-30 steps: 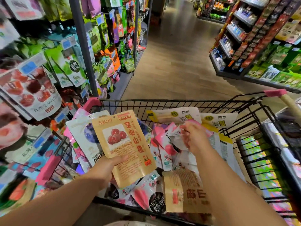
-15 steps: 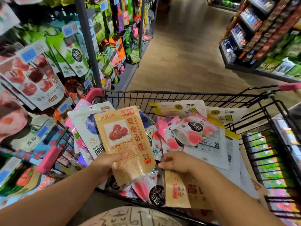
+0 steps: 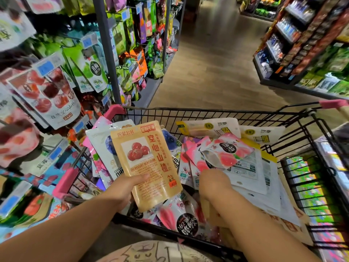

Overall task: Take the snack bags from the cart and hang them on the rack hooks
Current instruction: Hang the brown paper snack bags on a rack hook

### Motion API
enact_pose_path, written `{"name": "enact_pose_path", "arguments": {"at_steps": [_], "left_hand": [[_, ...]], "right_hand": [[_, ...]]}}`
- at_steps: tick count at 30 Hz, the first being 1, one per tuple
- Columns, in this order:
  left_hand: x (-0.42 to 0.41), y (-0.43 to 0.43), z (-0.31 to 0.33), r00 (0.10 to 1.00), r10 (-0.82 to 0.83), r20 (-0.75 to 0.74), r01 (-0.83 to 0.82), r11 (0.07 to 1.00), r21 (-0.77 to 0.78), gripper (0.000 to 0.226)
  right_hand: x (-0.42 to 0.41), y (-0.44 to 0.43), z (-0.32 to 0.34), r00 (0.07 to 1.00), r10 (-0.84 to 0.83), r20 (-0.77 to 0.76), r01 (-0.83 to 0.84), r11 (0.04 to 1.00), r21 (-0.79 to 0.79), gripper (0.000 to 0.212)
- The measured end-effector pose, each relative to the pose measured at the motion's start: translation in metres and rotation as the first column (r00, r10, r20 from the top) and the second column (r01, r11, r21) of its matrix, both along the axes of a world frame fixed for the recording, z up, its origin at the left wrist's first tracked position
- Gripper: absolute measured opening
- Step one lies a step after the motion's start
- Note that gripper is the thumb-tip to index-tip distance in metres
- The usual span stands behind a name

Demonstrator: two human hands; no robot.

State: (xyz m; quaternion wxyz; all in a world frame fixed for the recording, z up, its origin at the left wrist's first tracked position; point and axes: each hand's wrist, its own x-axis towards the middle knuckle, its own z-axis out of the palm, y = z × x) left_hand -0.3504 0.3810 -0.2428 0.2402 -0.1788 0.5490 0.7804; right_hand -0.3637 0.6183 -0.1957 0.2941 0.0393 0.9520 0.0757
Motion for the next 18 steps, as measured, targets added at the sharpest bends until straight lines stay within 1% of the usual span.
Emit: {"name": "enact_pose_path", "arguments": {"at_steps": [2, 3, 5, 7, 9, 10, 11, 13, 14, 16, 18], "left_hand": [[0.001, -0.001, -0.001, 1.000, 0.028, -0.006, -0.028, 0.999, 0.019, 0.042], [0.002, -0.001, -0.001, 0.999, 0.038, -0.003, -0.038, 0.999, 0.033, 0.042], [0.003, -0.004, -0.001, 0.998, 0.053, 0.014, -0.054, 0.996, 0.070, 0.043], [0.004, -0.009, -0.001, 0.999, 0.038, 0.014, -0.039, 0.995, 0.091, 0.044], [0.005, -0.013, 0.002, 1.000, 0.017, 0.004, -0.017, 0.996, 0.087, 0.047], [0.006, -0.016, 0.003, 1.000, 0.009, 0.001, -0.009, 0.997, 0.079, 0.055], [0.007, -0.018, 0.003, 1.000, 0.001, -0.008, -0.001, 0.997, 0.072, 0.064], [0.007, -0.021, 0.003, 1.000, -0.001, -0.026, 0.003, 0.997, 0.077, 0.076], [0.007, -0.022, 0.004, 1.000, -0.003, -0.026, 0.005, 0.997, 0.078, 0.079], [0.008, -0.023, 0.009, 1.000, -0.013, -0.028, 0.016, 0.996, 0.086, 0.081], [0.009, -0.020, 0.014, 0.999, -0.015, -0.045, 0.020, 0.994, 0.107, 0.081]], "right_hand": [[-0.006, 0.006, 0.014, 0.995, -0.032, -0.090, 0.031, 0.999, -0.012, 0.028], [-0.010, 0.009, 0.023, 0.988, -0.049, -0.145, 0.046, 0.999, -0.027, 0.024], [-0.017, 0.014, 0.043, 0.957, -0.105, -0.271, 0.082, 0.992, -0.093, 0.020], [-0.022, 0.017, 0.068, 0.904, -0.213, -0.371, 0.127, 0.962, -0.241, 0.017], [-0.024, 0.020, 0.093, 0.844, -0.358, -0.399, 0.169, 0.884, -0.435, 0.015], [-0.024, 0.022, 0.103, 0.813, -0.432, -0.390, 0.179, 0.824, -0.538, 0.016], [-0.025, 0.026, 0.109, 0.777, -0.513, -0.366, 0.180, 0.738, -0.651, 0.016], [-0.027, 0.035, 0.115, 0.676, -0.688, -0.265, 0.141, 0.474, -0.869, 0.010], [-0.028, 0.040, 0.116, 0.625, -0.753, -0.206, 0.099, 0.338, -0.936, 0.007], [-0.030, 0.049, 0.114, 0.555, -0.827, -0.089, 0.006, 0.111, -0.994, 0.004], [-0.029, 0.051, 0.104, 0.516, -0.856, 0.032, -0.005, -0.040, -0.999, 0.006]]}}
